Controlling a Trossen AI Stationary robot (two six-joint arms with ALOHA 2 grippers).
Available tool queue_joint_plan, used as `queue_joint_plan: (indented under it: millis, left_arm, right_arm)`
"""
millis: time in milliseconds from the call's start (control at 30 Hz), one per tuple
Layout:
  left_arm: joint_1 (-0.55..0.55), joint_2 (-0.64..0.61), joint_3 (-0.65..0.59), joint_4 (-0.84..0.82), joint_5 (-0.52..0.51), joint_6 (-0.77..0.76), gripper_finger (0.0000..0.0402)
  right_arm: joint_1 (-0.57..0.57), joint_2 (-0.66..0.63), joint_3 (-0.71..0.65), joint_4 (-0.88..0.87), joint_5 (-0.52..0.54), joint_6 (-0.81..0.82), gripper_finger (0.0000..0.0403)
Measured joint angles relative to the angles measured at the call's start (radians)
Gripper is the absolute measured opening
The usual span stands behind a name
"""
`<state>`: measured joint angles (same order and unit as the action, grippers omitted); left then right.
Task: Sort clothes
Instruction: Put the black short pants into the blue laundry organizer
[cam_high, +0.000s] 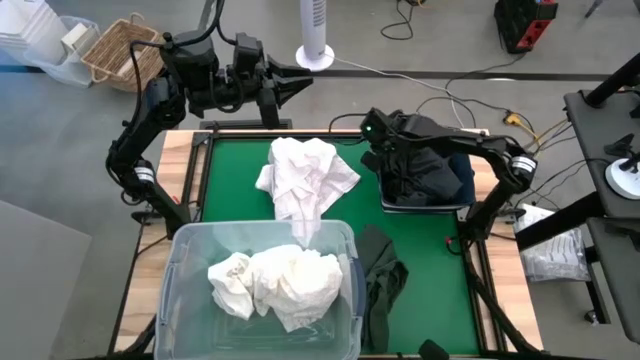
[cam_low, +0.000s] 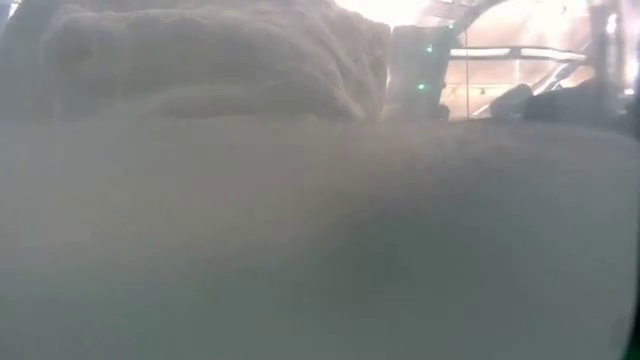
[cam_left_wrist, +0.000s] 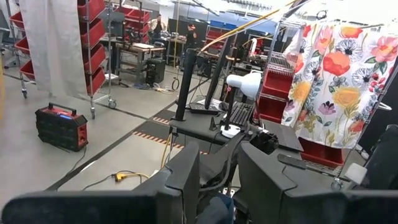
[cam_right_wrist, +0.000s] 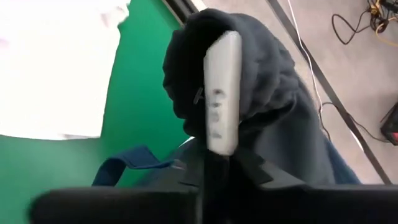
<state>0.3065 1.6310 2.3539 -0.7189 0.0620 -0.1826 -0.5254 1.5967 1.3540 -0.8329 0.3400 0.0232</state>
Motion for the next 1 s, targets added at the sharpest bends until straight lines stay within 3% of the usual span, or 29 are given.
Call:
queue_joint_plan:
  millis: [67,200,800,1000]
  left_arm:
    - [0.000,0.000,0.000,0.000,0.000,0.008,0.0089]
    - [0.000,0.000,0.000,0.000,0.000,0.011,0.0089]
    - [0.000,0.000,0.000,0.000,-0.001,0.040,0.0089]
    - [0.000,0.000,0.000,0.000,-0.001,0.040,0.0089]
  right_arm:
    - [-0.002,-0.026,0.000,0.000,-0.003,0.005,0.0022]
    - [-0.009,-0.082,0.000,-0.025,-0.003,0.056,0.0017]
    - [-0.019,-0.390,0.000,-0.397,0.028,0.318,0.0014]
    - [-0.019,-0.417,-0.058,-0.407,0.034,0.316,0.0013]
